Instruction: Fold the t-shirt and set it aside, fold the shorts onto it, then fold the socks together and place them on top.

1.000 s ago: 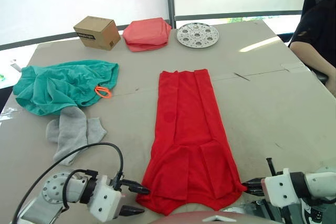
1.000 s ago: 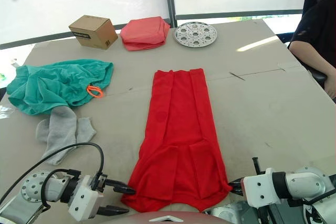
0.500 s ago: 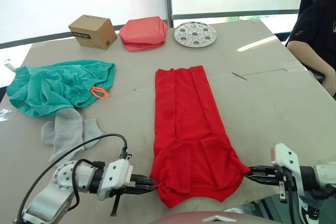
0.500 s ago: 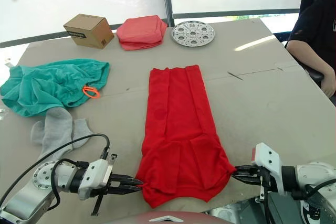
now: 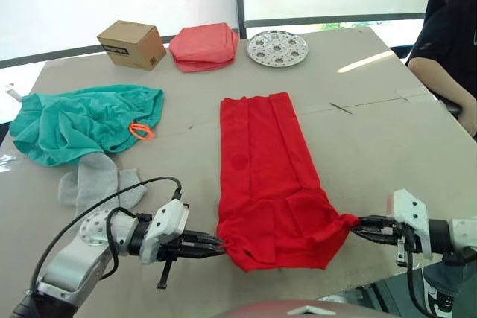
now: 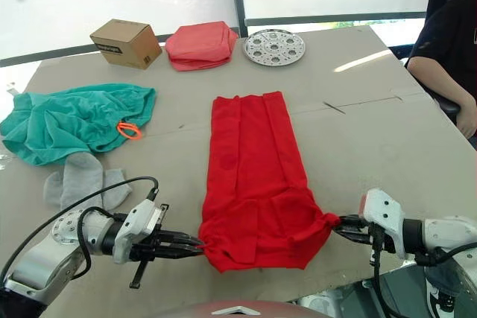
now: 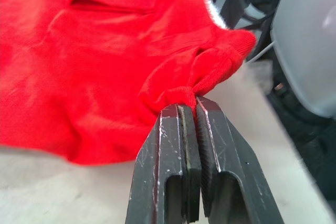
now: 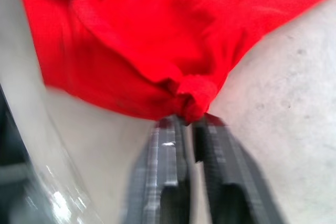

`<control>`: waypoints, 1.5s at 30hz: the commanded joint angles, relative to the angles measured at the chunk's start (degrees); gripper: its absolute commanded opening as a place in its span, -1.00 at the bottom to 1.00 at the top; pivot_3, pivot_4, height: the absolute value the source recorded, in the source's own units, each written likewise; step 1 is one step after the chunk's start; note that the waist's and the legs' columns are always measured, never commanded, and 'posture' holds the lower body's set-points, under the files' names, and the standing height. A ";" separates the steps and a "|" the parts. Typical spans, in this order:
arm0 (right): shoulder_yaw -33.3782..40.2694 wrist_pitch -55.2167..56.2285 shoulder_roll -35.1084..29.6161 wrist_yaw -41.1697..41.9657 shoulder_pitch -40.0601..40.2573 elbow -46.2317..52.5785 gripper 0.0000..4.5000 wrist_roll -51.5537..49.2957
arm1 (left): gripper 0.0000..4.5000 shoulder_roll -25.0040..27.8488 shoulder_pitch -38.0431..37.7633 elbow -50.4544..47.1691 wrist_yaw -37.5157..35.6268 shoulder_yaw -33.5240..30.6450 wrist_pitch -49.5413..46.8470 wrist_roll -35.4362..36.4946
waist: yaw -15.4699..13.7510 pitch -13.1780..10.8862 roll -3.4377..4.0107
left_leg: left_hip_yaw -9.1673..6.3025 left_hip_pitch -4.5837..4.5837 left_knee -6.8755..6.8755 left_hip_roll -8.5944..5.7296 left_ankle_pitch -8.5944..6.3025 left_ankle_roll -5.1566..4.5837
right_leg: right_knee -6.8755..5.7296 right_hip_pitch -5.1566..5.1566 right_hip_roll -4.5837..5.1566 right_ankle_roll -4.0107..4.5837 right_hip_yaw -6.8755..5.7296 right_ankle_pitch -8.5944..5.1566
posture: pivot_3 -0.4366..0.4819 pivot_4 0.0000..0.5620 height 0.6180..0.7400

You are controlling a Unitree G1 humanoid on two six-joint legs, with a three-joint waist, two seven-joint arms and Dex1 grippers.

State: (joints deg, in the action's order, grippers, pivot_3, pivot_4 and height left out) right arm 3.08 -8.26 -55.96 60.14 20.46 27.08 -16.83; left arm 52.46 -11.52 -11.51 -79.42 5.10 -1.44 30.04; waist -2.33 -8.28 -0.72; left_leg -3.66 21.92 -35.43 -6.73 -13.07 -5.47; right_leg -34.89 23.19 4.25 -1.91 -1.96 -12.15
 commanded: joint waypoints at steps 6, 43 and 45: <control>-1.21 38.65 -0.36 -4.18 -0.20 -10.45 0.49 20.01 | -1.00 -2.33 -1.66 1.18 -1.61 -0.97 4.65 -2.80 | -0.08 0.01 -0.01 | 0.00 0.00 -0.03 0.00 -0.01 0.01 | 0.00 -0.01 0.00 0.01 -0.02 0.01 | -0.05 -0.47 1.00; -12.02 20.78 -4.49 -2.24 -17.47 -10.94 -0.98 -0.48 | -1.00 -7.33 0.69 0.11 4.38 -1.25 2.52 -4.55 | 1.19 -0.25 -0.23 | 0.04 -0.05 -0.77 0.00 -0.04 -0.04 | -0.92 0.01 -0.06 0.02 0.23 -0.02 | -0.05 -0.47 1.00; -9.83 13.53 -5.32 -1.88 -15.22 -6.40 -0.98 -6.65 | -1.00 -7.40 -0.11 -0.87 4.79 -1.60 1.43 -3.64 | 1.06 -0.25 -0.23 | 0.02 0.05 -0.73 0.00 -0.11 -0.07 | -0.90 0.14 -0.06 0.04 0.23 -0.03 | -0.05 -0.47 1.00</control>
State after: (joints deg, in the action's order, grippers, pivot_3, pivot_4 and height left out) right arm -9.44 11.45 -60.52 57.76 4.02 16.03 -17.07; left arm 45.29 -11.07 -10.66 -75.08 4.82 0.70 25.01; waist -1.27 -8.53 -0.95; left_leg -3.64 22.00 -36.12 -6.73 -13.21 -5.53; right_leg -35.77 23.37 4.19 -1.87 -1.73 -12.18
